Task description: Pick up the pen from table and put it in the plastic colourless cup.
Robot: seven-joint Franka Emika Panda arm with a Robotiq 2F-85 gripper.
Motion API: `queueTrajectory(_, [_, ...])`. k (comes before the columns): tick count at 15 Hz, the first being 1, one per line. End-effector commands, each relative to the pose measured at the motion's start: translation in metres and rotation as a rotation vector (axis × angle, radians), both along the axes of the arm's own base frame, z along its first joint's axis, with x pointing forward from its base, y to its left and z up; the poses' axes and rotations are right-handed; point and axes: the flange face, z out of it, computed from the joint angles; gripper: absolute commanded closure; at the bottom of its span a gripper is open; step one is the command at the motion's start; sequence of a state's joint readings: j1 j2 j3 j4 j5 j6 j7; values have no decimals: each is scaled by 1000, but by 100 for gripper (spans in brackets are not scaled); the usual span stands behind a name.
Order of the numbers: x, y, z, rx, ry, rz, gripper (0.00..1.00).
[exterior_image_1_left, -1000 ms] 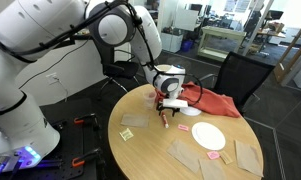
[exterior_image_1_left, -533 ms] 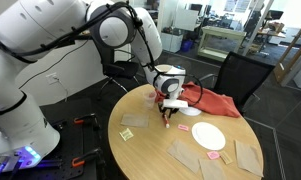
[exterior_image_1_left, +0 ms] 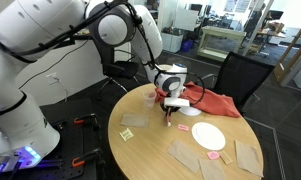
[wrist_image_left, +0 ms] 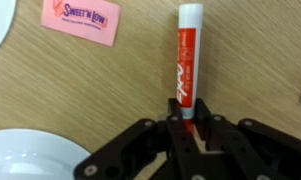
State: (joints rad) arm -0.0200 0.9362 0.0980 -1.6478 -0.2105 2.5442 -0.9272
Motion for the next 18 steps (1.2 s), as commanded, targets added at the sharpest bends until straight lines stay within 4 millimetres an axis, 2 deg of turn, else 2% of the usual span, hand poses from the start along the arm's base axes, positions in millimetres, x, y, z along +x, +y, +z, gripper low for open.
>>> queueTrajectory(1, [1,-5,46,13,-40,-56,95])
queueTrajectory(5, [5,-5,94,20,-90,-66,95])
queueTrajectory(9, [0,2,135,65,-130,-54,95])
queueTrajectory(14, [-13,10,169,166,-148,-36,95])
queueTrajectory(18, [-21,7,186,259,-162,15,95])
